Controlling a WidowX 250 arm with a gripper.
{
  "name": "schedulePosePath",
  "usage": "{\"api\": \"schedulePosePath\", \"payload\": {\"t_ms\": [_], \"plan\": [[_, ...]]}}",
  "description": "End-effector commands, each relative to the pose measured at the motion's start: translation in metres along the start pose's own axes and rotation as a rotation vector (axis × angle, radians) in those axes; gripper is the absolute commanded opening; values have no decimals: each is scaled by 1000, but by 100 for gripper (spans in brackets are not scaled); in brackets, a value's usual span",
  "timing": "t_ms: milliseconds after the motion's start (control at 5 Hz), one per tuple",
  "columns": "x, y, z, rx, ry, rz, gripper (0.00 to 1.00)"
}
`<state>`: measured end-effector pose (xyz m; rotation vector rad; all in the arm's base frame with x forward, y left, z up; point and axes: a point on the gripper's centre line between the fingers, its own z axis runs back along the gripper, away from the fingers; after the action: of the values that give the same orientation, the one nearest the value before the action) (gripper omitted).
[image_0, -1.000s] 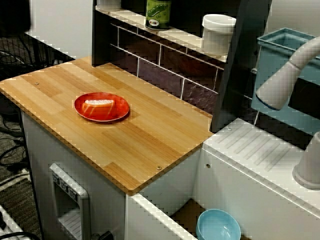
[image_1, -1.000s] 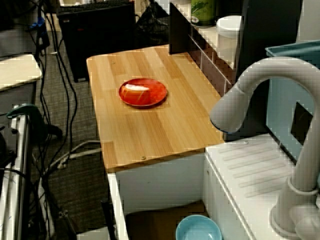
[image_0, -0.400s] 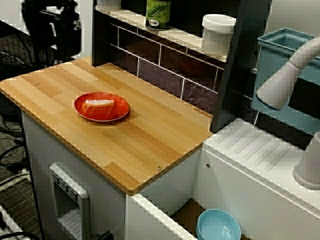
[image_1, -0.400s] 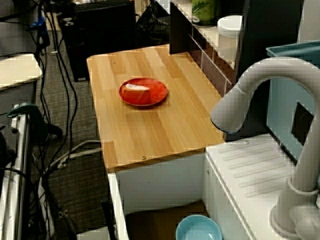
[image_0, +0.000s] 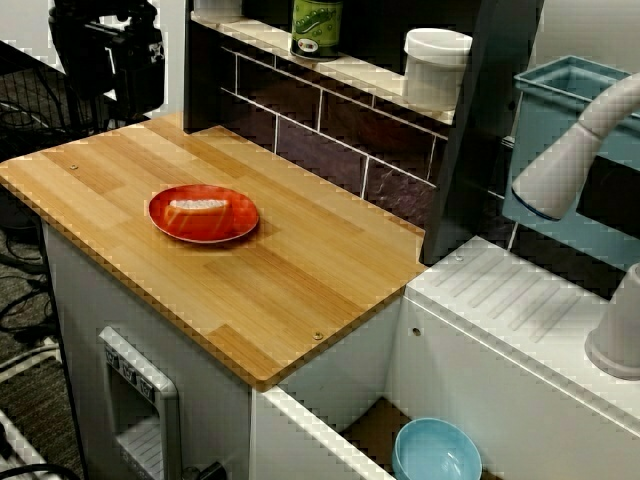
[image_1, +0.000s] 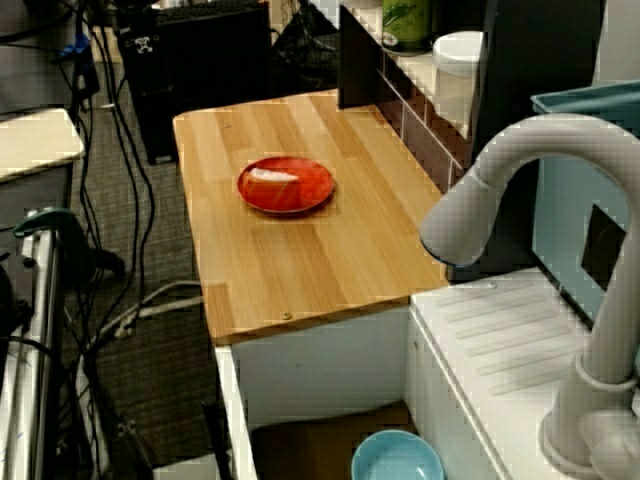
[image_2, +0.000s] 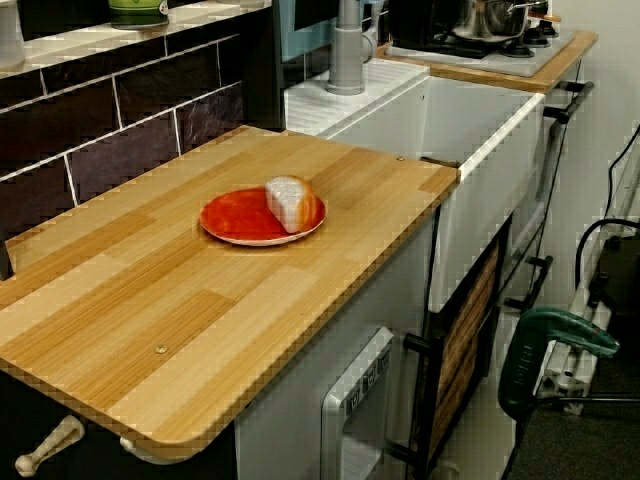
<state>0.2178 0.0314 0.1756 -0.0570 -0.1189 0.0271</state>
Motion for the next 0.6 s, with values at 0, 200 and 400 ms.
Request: {"api": "schedulePosePath", "payload": {"t_ms": [0, 200, 400], "plan": [[6, 0, 10, 7, -39, 0, 100], [6, 0, 10, 7, -39, 0, 100], [4, 10, -4, -6, -6, -36, 100]]}}
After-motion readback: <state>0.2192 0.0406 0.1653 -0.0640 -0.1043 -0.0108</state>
